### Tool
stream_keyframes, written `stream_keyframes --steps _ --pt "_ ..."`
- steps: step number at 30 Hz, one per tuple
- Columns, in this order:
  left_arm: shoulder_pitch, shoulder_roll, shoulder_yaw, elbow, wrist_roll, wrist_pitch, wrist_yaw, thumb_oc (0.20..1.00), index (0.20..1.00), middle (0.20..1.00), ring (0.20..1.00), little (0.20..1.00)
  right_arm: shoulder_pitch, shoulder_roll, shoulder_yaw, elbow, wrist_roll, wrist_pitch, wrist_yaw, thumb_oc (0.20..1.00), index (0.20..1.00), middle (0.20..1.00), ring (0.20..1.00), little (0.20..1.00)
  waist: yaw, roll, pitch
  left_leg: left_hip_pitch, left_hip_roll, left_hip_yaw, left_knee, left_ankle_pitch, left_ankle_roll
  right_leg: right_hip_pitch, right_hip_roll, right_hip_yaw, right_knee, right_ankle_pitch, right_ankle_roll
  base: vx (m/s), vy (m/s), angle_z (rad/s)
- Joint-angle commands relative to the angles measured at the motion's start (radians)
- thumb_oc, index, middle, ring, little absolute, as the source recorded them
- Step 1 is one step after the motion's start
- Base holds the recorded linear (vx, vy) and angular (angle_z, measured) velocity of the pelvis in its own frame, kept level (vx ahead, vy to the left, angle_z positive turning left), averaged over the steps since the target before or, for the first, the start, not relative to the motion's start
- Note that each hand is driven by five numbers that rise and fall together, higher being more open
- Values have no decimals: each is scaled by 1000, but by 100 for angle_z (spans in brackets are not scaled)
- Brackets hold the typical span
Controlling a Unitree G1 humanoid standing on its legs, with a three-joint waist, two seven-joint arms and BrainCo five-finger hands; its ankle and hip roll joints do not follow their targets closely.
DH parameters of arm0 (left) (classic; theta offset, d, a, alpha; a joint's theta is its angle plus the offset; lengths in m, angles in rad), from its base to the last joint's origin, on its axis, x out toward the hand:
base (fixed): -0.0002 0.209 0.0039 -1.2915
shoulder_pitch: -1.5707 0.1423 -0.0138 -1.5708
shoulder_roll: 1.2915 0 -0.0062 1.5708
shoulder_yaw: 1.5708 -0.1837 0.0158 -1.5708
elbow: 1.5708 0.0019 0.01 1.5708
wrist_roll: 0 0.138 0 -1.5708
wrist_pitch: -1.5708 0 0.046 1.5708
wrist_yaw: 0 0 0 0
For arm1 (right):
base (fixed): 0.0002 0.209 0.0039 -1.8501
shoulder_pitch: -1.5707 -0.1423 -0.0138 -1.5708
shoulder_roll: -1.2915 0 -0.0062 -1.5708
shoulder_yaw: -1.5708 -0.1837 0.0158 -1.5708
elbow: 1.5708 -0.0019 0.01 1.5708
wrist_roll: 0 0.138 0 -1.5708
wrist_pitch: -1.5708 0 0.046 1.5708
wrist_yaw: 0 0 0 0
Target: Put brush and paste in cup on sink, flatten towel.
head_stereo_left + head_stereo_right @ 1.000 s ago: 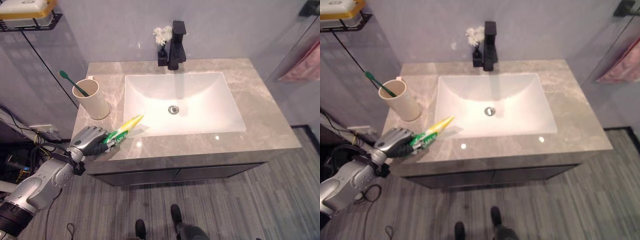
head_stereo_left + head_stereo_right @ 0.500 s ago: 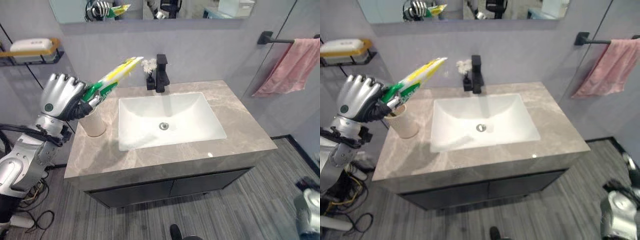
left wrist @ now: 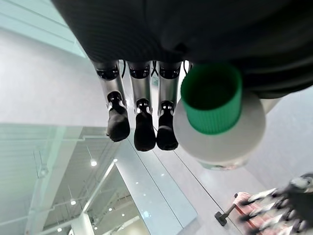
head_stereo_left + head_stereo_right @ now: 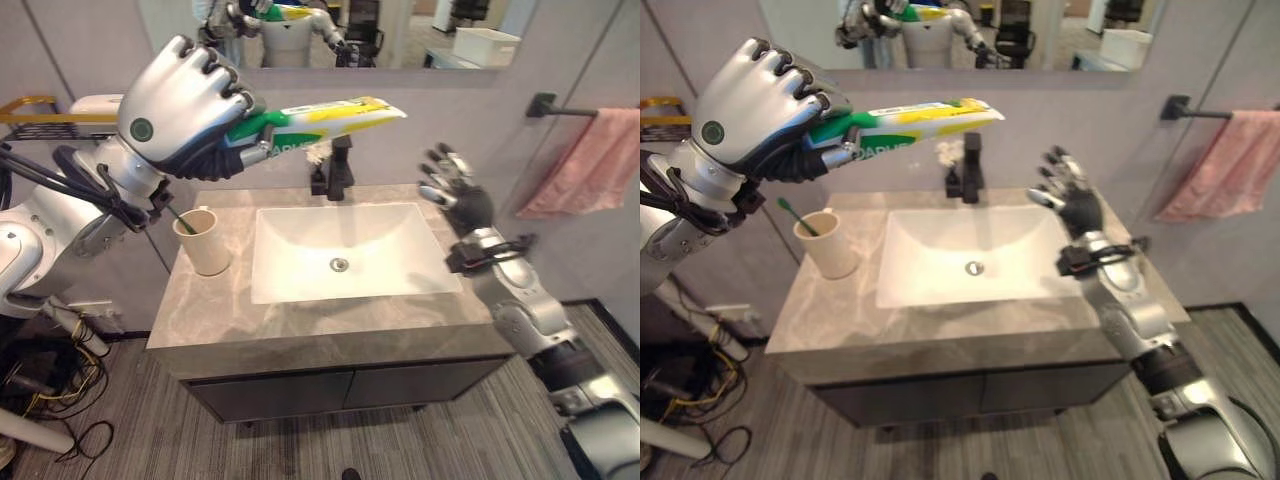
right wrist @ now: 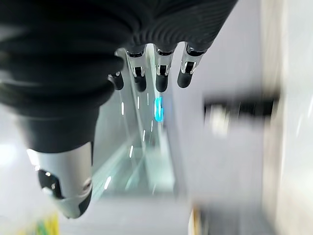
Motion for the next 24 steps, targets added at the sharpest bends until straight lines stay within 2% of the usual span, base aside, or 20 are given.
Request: stream_keyframes --steps 1,9,17,24 --pt "-111 -5 2 26 -50 -5 51 200 200 200 200 200 -108 13 -25 -17 87 -58 69 1000 1000 1000 1000 1000 21 5 -14 26 -1 6 14 -32 -45 23 -43 -64 2 -23 83 -2 4 5" --pt "-108 15 -29 -46 -8 -36 54 200 200 200 200 200 -196 83 94 -86 146 -60 144 1000 1000 1000 1000 1000 51 1 -4 21 -8 -16 13 -29 -42 33 -59 -95 2 -29 81 16 4 13" --pt "-91 3 -55 -33 21 -41 62 200 200 200 200 200 -242 150 92 -141 122 -111 155 1000 1000 1000 1000 1000 67 -3 5 12 -17 -34 24 -35 -34 40 -71 -113 2 -34 80 22 7 6" --pt "7 -26 24 -14 19 -41 69 200 200 200 200 200 -225 158 89 -211 124 -115 195 1000 1000 1000 1000 1000 72 -10 1 16 -23 -33 27 -44 -30 48 -73 -111 2 -42 79 39 14 0"
